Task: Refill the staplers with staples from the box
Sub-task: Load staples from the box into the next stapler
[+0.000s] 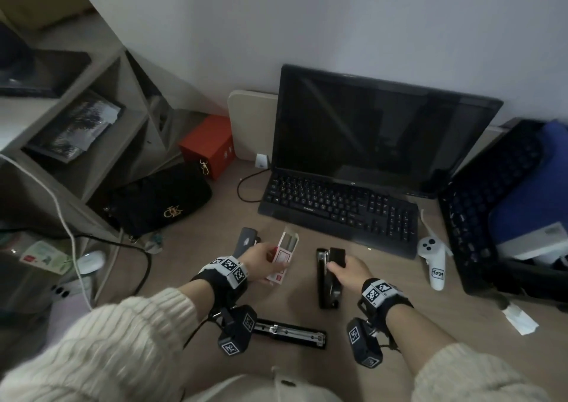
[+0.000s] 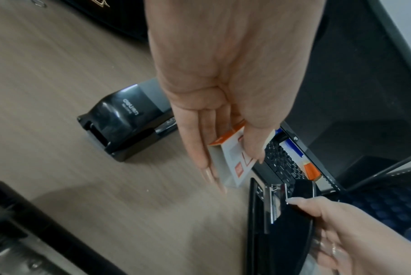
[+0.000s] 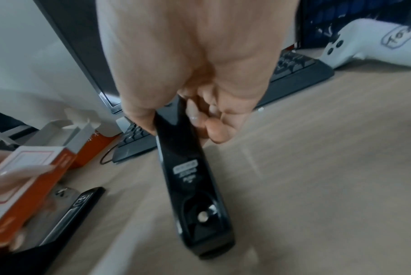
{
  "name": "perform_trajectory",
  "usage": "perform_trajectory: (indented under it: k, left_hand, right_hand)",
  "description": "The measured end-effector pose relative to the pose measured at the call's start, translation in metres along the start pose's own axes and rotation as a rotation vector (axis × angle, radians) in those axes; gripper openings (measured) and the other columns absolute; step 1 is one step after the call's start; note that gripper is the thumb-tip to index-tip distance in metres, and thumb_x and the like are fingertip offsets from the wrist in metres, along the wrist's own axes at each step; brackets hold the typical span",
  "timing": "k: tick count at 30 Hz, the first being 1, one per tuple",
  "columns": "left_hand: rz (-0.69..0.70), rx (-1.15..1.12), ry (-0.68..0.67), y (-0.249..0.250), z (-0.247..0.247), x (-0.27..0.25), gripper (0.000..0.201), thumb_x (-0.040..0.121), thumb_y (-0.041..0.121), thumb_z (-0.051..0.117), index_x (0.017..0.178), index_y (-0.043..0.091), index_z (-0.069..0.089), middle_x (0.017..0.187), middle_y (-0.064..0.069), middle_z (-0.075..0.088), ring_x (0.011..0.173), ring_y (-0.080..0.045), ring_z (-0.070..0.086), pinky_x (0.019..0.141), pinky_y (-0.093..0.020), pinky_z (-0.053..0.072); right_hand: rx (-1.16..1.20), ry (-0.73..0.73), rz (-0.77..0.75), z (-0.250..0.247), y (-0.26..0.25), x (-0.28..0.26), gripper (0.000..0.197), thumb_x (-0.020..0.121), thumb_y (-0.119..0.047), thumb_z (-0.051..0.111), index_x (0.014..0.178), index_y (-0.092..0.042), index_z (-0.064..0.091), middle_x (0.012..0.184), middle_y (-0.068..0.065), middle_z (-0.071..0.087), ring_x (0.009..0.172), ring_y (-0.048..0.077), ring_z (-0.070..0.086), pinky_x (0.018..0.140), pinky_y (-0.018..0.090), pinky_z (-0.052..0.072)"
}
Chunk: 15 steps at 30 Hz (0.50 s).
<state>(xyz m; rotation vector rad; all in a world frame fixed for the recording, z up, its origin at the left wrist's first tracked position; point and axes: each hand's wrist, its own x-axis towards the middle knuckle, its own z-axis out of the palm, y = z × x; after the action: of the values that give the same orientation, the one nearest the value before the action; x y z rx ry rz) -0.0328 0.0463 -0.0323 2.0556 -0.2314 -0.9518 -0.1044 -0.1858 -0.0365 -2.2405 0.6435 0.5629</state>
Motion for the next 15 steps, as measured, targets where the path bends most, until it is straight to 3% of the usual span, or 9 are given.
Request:
perform_trajectory:
  k: [4, 7, 10, 13, 15]
  left_hand:
    - [0.017, 0.047, -0.031, -0.001, 0.001, -0.002, 0.017, 0.09, 0.028, 0.071, 0.096, 0.016, 0.06, 0.099, -0.007, 0.073, 0.083, -0.018, 0.072, 0.07, -0.031, 0.061]
    - [-0.004, 0.027, -0.085, -0.002, 0.004, -0.003, 0.024, 0.089, 0.028, 0.071, 0.104, 0.013, 0.061, 0.106, -0.012, 0.073, 0.092, -0.023, 0.073, 0.074, -0.035, 0.062]
    - [-0.025, 0.05, -0.167, -0.003, 0.008, -0.004, 0.026, 0.09, 0.03, 0.07, 0.106, 0.013, 0.057, 0.103, -0.011, 0.071, 0.09, -0.026, 0.073, 0.073, -0.038, 0.062]
    - [-0.043, 0.035, -0.195, 0.0, 0.011, -0.005, 0.025, 0.094, 0.028, 0.065, 0.107, 0.012, 0.053, 0.097, -0.008, 0.069, 0.082, -0.024, 0.072, 0.063, -0.03, 0.061]
    - [-0.028, 0.038, -0.224, 0.004, 0.011, -0.007, 0.02, 0.097, 0.03, 0.06, 0.106, 0.014, 0.05, 0.098, -0.007, 0.073, 0.072, -0.018, 0.07, 0.051, -0.021, 0.055]
  right_hand:
    - [-0.086, 0.095, 0.052, -0.02, 0.005, 0.004, 0.033, 0.093, -0.036, 0.051, 0.105, -0.008, 0.063, 0.097, 0.009, 0.064, 0.091, 0.026, 0.06, 0.072, 0.025, 0.04]
    - [-0.083, 0.085, 0.11, -0.026, 0.009, 0.005, 0.031, 0.094, -0.036, 0.049, 0.104, -0.009, 0.063, 0.097, 0.008, 0.064, 0.082, 0.021, 0.055, 0.071, 0.024, 0.038]
    - [-0.087, 0.062, 0.12, -0.024, 0.009, 0.009, 0.03, 0.093, -0.033, 0.05, 0.106, -0.01, 0.063, 0.098, 0.006, 0.065, 0.081, 0.02, 0.055, 0.07, 0.024, 0.039]
    - [-0.115, 0.136, 0.091, -0.022, 0.006, 0.008, 0.034, 0.091, -0.035, 0.055, 0.114, -0.01, 0.059, 0.114, 0.009, 0.062, 0.089, 0.022, 0.058, 0.076, 0.026, 0.044]
    - [-0.123, 0.268, 0.024, -0.023, 0.002, 0.003, 0.048, 0.089, -0.037, 0.059, 0.128, -0.012, 0.048, 0.132, 0.009, 0.047, 0.105, 0.025, 0.058, 0.082, 0.03, 0.046]
